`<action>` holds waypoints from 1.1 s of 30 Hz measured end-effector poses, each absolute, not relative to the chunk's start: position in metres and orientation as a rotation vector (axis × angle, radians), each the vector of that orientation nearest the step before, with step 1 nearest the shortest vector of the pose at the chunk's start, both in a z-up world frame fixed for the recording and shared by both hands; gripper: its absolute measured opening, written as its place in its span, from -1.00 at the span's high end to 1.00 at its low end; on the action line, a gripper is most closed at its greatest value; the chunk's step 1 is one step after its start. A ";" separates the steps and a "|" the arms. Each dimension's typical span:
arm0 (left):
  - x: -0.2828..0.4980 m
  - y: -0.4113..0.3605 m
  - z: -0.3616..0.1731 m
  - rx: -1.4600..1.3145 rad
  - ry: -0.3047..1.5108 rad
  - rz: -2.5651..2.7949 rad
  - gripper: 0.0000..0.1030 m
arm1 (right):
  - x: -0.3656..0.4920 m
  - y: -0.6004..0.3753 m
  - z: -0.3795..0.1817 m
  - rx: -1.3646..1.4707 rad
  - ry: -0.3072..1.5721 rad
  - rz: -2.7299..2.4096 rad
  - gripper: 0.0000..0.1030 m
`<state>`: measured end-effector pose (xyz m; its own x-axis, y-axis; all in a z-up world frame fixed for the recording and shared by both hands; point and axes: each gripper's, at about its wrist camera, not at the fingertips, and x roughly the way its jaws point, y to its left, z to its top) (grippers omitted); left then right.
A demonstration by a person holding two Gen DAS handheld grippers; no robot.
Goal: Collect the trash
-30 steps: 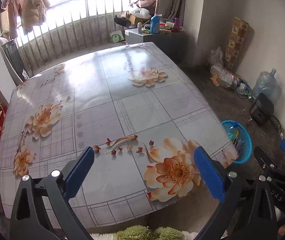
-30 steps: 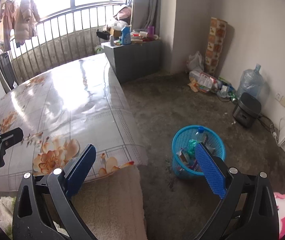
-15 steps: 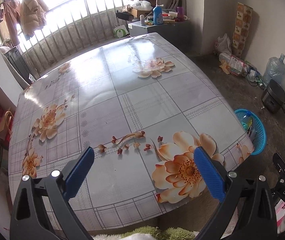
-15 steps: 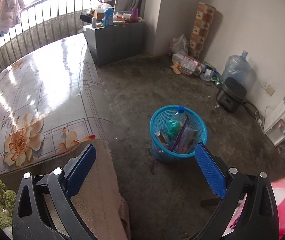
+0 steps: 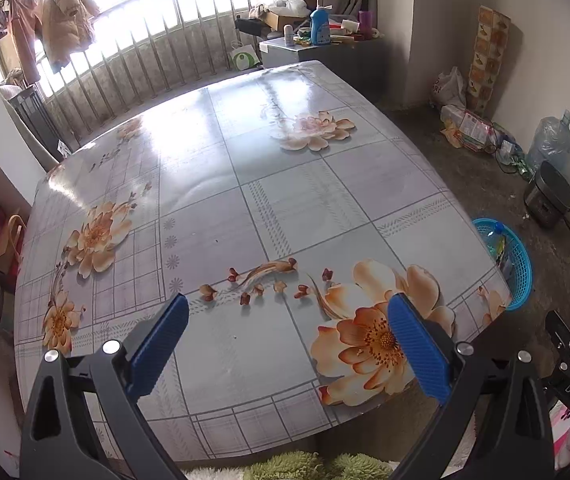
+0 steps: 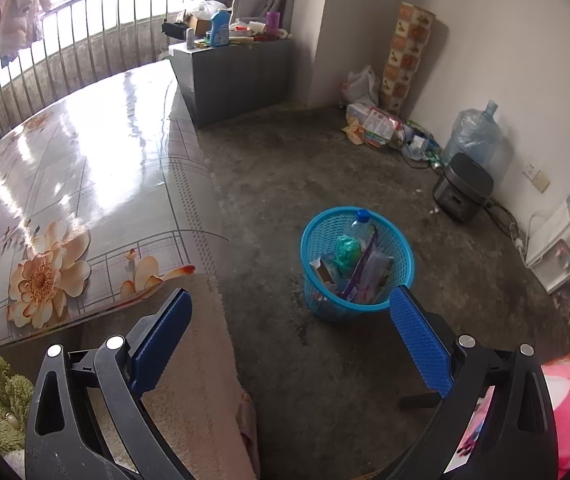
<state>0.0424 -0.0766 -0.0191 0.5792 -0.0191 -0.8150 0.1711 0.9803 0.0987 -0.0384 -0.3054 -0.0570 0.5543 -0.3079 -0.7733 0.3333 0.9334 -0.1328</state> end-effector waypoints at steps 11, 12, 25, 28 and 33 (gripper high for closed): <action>0.040 -0.070 -0.017 0.160 0.947 -0.107 -0.89 | -0.041 -0.304 -0.054 0.023 0.898 -0.372 -0.84; 0.041 -0.071 -0.017 0.161 0.946 -0.107 -0.89 | -0.041 -0.304 -0.053 0.022 0.898 -0.372 -0.84; 0.039 -0.071 -0.016 0.169 0.946 -0.115 -0.89 | -0.040 -0.301 -0.052 0.019 0.898 -0.367 -0.84; 0.039 -0.071 -0.016 0.171 0.947 -0.117 -0.89 | -0.040 -0.301 -0.052 0.020 0.898 -0.367 -0.84; 0.039 -0.071 -0.016 0.170 0.947 -0.118 -0.89 | -0.040 -0.300 -0.052 0.020 0.898 -0.368 -0.84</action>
<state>0.0392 -0.0713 -0.0162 0.5796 -0.0258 -0.8145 0.1749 0.9801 0.0935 -0.0401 -0.3004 -0.0524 0.5652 -0.3043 -0.7668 0.3207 0.9374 -0.1356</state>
